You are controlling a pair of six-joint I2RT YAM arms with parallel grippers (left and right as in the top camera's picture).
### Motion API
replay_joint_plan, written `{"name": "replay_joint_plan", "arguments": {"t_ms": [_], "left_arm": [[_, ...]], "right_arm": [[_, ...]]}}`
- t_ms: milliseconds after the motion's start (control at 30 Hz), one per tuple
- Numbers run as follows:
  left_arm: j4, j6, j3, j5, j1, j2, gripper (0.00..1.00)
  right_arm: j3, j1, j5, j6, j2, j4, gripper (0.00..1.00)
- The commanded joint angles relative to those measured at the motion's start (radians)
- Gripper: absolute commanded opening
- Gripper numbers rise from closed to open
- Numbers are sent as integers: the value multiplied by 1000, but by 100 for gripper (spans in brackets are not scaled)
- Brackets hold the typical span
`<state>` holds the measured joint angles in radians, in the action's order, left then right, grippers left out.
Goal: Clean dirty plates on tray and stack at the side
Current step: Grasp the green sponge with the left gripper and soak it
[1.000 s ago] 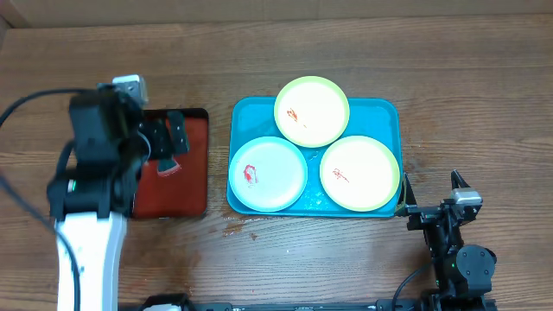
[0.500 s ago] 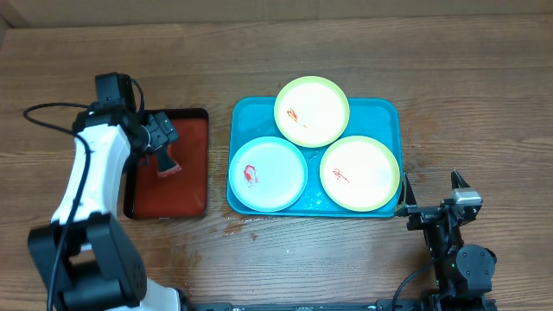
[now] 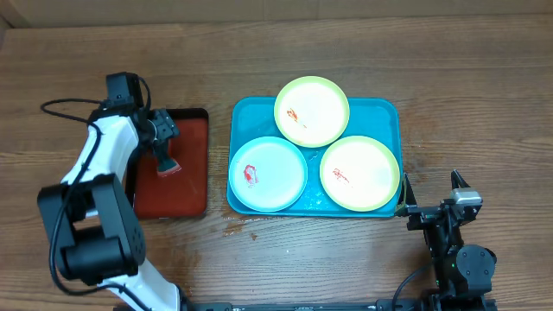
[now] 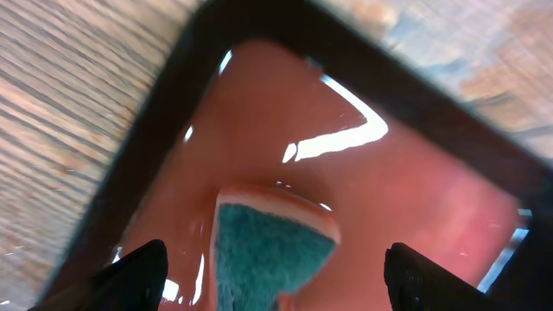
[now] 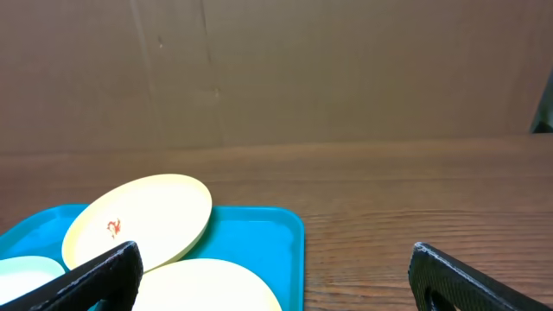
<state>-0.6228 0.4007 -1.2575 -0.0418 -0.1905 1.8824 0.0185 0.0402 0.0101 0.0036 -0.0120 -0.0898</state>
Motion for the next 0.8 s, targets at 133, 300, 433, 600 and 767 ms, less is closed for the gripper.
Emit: {"name": "replay_joint_plan", "arguments": {"t_ms": [133,300,433,600,767], "left_arm": [[31,-13,-15,9,4,78,73],[51,-13,-15,6,4,99,49],[59,-13,-15,6,4,100,4],[53,-12,-15,6,4,100,44],[-32,-12,-15,10,4,100,100]], "right_arm": [[-10,5,-9,-1,9,6,100],[-10,5,-9,-1,9,6,100],[-10,5,-9,-1,9,6,100],[-10,5,-9,-1,9,6,100],[-10,5,-9,-1,9,6,100]]}}
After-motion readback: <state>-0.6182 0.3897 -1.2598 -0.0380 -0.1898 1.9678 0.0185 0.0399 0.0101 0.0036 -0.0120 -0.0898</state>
